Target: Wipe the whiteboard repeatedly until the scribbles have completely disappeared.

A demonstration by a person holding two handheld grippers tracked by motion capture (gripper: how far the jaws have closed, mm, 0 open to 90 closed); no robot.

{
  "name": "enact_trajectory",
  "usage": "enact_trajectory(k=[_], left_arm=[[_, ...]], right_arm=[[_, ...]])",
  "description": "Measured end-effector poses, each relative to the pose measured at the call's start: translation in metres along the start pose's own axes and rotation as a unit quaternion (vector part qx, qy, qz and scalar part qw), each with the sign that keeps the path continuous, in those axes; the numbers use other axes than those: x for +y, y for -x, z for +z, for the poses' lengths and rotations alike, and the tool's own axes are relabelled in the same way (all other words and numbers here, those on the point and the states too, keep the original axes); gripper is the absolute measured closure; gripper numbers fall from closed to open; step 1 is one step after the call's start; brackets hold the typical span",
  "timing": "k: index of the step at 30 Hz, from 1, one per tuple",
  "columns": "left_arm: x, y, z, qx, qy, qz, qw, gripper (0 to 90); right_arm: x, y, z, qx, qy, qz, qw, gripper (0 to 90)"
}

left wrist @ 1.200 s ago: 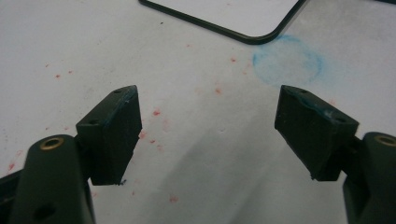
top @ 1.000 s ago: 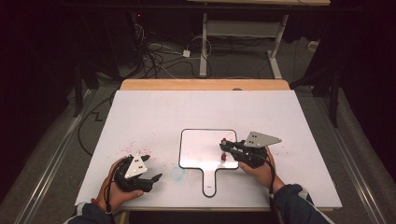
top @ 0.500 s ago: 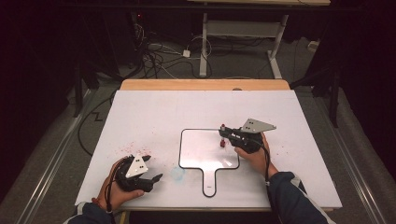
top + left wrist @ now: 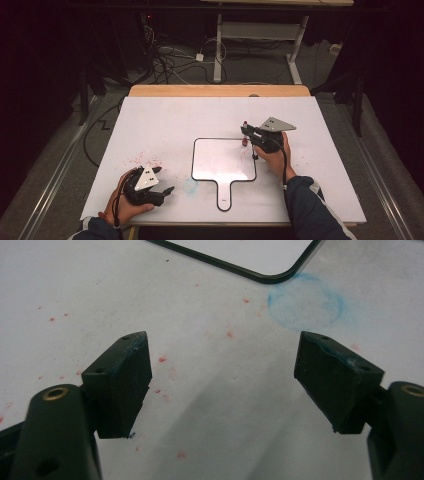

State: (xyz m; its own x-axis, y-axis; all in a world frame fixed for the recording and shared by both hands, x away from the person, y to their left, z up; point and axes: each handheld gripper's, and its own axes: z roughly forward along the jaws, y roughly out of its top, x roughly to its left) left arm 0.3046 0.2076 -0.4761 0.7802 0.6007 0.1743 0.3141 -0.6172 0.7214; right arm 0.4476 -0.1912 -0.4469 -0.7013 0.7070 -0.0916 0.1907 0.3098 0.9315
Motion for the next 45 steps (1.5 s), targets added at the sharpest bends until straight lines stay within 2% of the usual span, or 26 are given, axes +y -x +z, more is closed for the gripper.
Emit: enact_trajectory(k=[2,4,6,10,11,13,15,18,23,26,29,31,39,42,45], left_arm=[[0.0,0.0,0.0,-0.001,0.0,0.0,1.0,21.8],[0.0,0.0,0.0,-0.001,-0.001,0.0,1.0,21.8],[0.0,0.0,0.001,-0.001,-0.001,0.0,1.0,21.9],[0.0,0.0,0.001,-0.001,-0.002,0.0,1.0,21.9],[0.0,0.0,0.0,-0.001,-0.002,0.0,1.0,21.8],[0.0,0.0,0.0,-0.001,-0.001,-0.001,1.0,21.8],[-0.001,0.0,0.0,-0.001,-0.002,-0.002,1.0,21.9],[0.0,0.0,0.0,-0.001,-0.003,-0.001,1.0,21.8],[0.0,0.001,0.001,-0.001,-0.004,0.001,1.0,21.8],[0.0,0.001,0.001,-0.001,-0.004,0.0,1.0,21.8],[0.0,0.001,0.0,-0.001,-0.003,0.0,1.0,21.8],[0.0,0.001,0.0,-0.001,-0.003,0.001,1.0,21.8],[0.0,0.001,0.0,-0.002,-0.003,0.002,1.0,21.8],[0.0,0.001,0.0,-0.001,-0.003,0.002,1.0,21.8],[0.001,0.002,0.001,-0.002,-0.004,0.004,1.0,21.8]], right_arm=[[-0.001,0.002,-0.001,-0.01,-0.001,0.0,1.0,82.0],[-0.001,0.004,-0.001,-0.008,0.001,0.01,0.9999,82.0],[-0.001,0.002,-0.001,-0.004,0.0,0.008,1.0,82.0],[0.002,-0.007,-0.001,0.031,-0.005,0.008,0.9995,81.9],[0.002,-0.01,-0.002,0.043,-0.005,0.013,0.999,81.9],[0.001,-0.015,-0.007,0.054,-0.006,0.005,0.9985,81.9],[-0.002,-0.017,-0.013,0.072,-0.003,0.012,0.9974,81.9],[-0.002,-0.017,-0.019,0.062,-0.009,-0.002,0.9981,81.9],[-0.005,-0.009,-0.023,0.004,-0.01,0.007,0.9999,82.0],[-0.005,-0.01,-0.024,-0.014,-0.014,0.001,0.9998,82.0],[-0.007,-0.012,-0.026,-0.009,-0.007,0.004,0.9999,81.9],[-0.008,-0.013,-0.026,0.012,-0.001,0.016,0.9998,81.9],[-0.006,-0.031,-0.029,0.064,-0.007,0.004,0.9979,81.9],[-0.004,-0.031,-0.027,0.057,-0.01,-0.003,0.9983,81.9],[-0.004,-0.027,-0.024,0.023,-0.011,-0.018,0.9995,81.9]])
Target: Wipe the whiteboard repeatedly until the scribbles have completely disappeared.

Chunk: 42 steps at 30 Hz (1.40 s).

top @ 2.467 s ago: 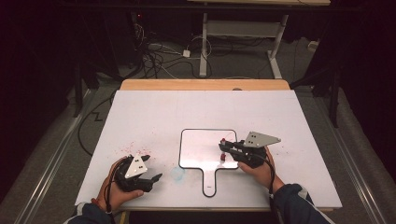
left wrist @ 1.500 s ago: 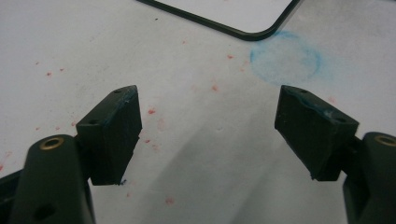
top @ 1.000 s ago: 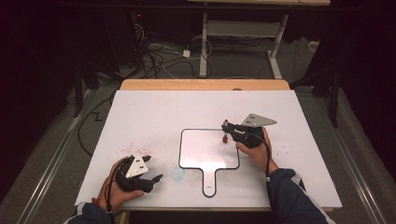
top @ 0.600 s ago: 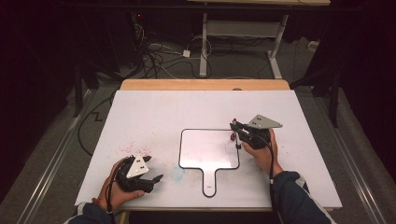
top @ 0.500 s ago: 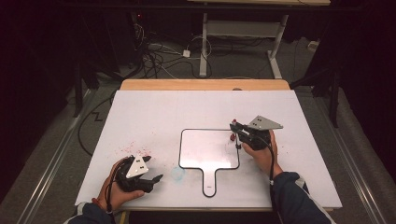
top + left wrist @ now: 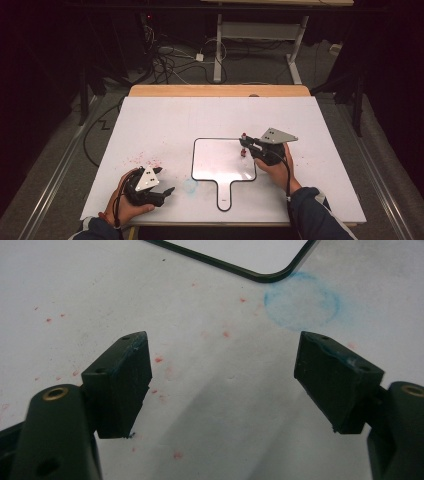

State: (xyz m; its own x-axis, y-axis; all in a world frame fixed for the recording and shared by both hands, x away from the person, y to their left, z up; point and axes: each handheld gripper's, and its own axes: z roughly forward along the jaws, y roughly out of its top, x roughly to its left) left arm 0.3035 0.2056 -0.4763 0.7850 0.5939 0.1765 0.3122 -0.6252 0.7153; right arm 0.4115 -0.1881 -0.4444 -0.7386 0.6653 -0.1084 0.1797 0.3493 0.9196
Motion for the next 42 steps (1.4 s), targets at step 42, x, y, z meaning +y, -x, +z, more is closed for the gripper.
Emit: enact_trajectory(k=[42], left_arm=[[0.0,-0.001,0.003,-0.005,-0.009,0.004,0.9999,21.8]], right_arm=[[-0.003,-0.011,-0.013,0.058,-0.002,-0.01,0.9982,81.9]])
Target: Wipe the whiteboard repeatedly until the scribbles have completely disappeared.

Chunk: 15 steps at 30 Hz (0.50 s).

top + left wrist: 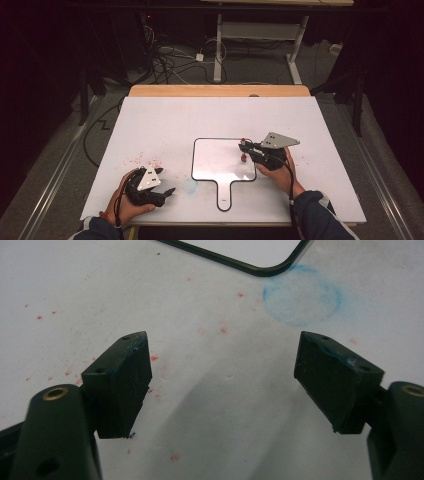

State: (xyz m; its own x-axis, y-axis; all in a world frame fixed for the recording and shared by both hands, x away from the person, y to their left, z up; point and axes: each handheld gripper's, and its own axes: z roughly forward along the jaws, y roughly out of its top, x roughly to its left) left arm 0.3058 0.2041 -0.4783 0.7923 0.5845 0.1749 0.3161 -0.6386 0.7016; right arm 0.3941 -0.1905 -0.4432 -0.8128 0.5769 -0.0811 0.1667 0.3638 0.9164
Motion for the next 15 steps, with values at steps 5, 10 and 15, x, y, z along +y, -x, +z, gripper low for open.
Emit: enact_trajectory(k=[5,10,15], left_arm=[[0.0,0.001,-0.001,0.0,0.001,0.0,1.0,21.8],[0.001,0.001,-0.001,0.001,0.001,0.002,1.0,21.8],[0.0,0.001,0.0,-0.001,0.0,0.002,1.0,21.8]], right_arm=[[-0.001,-0.006,-0.012,0.003,-0.012,-0.011,0.9999,81.9],[-0.005,0.011,-0.013,-0.04,-0.007,0.004,0.9992,82.0],[-0.003,0.016,-0.003,-0.047,-0.003,0.007,0.9989,81.9]])
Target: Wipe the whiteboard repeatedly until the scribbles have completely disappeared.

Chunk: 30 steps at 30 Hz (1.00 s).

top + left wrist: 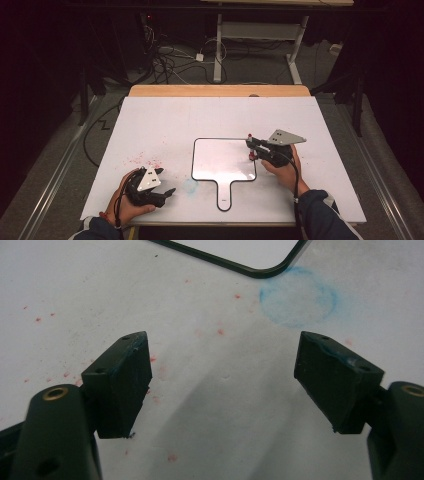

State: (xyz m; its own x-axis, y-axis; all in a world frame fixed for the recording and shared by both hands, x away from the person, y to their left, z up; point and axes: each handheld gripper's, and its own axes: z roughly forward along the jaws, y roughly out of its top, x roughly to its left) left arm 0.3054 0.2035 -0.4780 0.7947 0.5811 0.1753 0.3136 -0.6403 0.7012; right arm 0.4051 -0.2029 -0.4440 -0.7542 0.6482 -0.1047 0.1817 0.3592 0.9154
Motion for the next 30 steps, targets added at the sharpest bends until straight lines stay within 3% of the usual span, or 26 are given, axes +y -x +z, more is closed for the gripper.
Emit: enact_trajectory(k=[2,6,10,15,23,26,30], left_arm=[[0.0,0.0,0.0,-0.001,0.0,0.0,1.0,21.8],[-0.001,0.0,0.0,-0.002,0.0,-0.001,1.0,21.8],[-0.001,0.0,0.0,-0.004,0.002,-0.001,1.0,21.9],[-0.001,0.0,-0.001,-0.006,0.004,-0.001,1.0,21.8],[0.0,0.0,-0.003,-0.006,0.009,0.002,0.9999,21.8],[-0.001,0.0,-0.003,-0.006,0.009,0.002,0.9999,21.8],[-0.001,0.0,-0.004,-0.006,0.008,0.003,0.9999,21.8]], right_arm=[[0.001,-0.001,0.006,-0.014,0.001,-0.01,0.9999,81.9],[0.001,0.008,0.016,-0.025,0.011,0.004,0.9996,81.9],[0.001,0.022,0.024,-0.043,0.023,0.027,0.9984,82.0],[0.002,0.034,0.033,-0.05,0.029,0.058,0.9966,81.9],[0.009,0.034,0.049,-0.059,0.025,0.052,0.9966,82.0],[0.009,0.034,0.048,-0.055,0.024,0.058,0.9965,81.9],[0.007,0.026,0.043,-0.023,0.031,0.073,0.9966,81.9]])
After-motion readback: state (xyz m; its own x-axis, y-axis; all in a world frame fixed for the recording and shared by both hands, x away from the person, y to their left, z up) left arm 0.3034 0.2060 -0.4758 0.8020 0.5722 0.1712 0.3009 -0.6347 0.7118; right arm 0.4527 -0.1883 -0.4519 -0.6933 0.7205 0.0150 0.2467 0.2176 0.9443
